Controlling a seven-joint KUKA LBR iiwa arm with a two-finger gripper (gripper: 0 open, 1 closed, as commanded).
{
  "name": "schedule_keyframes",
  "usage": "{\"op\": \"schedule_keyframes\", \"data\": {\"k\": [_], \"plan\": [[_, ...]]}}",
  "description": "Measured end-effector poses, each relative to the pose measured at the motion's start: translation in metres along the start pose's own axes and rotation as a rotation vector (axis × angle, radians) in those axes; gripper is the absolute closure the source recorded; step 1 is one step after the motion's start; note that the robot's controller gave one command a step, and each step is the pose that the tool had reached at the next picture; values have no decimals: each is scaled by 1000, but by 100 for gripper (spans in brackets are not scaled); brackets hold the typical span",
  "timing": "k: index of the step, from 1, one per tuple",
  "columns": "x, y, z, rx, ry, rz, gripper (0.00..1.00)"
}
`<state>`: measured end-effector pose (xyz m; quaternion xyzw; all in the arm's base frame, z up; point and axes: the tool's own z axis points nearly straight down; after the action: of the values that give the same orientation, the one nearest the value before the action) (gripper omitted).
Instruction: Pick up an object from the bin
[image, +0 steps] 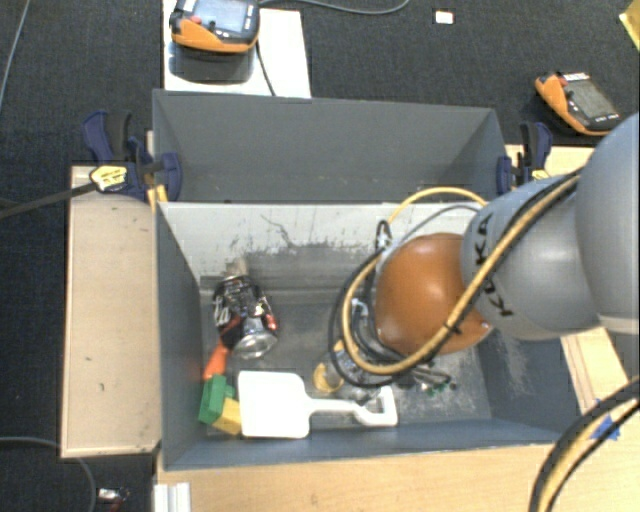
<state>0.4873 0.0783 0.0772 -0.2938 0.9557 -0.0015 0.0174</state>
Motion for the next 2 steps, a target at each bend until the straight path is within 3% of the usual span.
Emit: {"op": "schedule_keyframes", "data": {"k": [2], "plan": [[0,0,-3,1,-2,1,100]]}}
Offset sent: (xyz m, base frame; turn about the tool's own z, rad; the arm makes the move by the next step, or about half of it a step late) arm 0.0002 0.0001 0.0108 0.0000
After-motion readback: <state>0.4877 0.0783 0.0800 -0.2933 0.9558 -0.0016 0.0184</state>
